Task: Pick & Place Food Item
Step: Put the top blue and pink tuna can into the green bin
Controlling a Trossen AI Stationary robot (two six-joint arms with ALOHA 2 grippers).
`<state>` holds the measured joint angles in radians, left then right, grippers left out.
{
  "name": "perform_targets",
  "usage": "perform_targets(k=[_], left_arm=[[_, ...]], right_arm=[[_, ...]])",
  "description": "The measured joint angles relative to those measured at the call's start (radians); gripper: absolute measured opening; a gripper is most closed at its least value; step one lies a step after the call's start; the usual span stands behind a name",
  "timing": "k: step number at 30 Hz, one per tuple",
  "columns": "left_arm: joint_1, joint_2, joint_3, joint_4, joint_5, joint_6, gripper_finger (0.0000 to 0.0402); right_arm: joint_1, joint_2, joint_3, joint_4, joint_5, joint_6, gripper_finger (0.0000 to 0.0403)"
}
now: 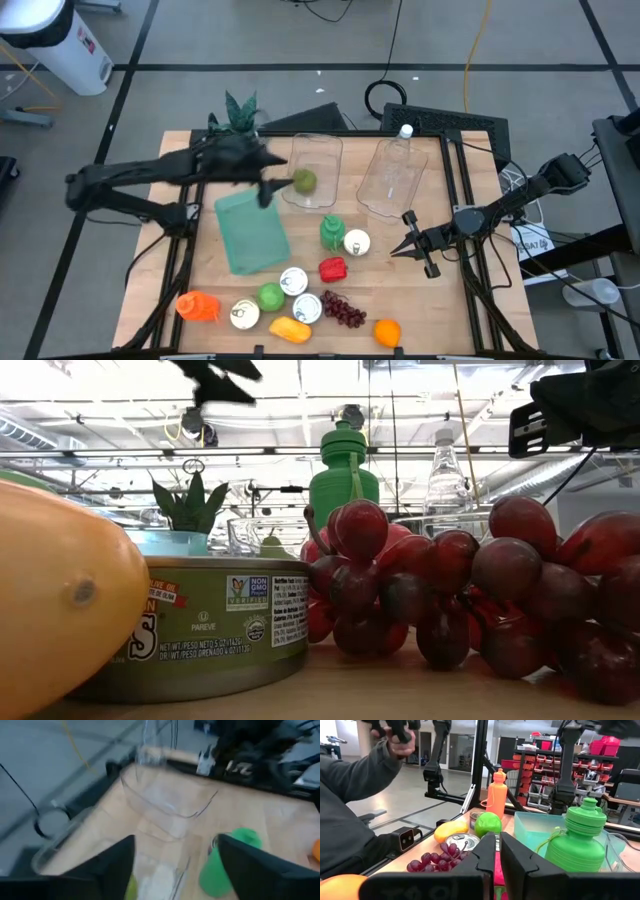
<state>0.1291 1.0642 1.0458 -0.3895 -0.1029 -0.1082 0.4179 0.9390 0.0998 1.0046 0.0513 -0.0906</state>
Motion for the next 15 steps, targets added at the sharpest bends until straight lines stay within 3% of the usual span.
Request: perform_targets(k=[4, 7, 15], left_arm=[[-0.139, -0.225, -0.166, 0.095, -0.066, 0.018, 0.0154], [-0.214, -0.393, -0.362, 0.228, -0.083, 0.030, 0.0073], [-0.265, -0.692, -0.812, 0.598, -0.092, 0.072, 0.0051]], right_arm=[[0.000, 0.000, 0.000, 0.000, 0.000, 0.000, 0.0018], [0.000, 0.000, 0.000, 0.000, 0.000, 0.000, 0.0018], [0.000, 0.000, 0.000, 0.001, 0.004, -0.001, 0.0018]])
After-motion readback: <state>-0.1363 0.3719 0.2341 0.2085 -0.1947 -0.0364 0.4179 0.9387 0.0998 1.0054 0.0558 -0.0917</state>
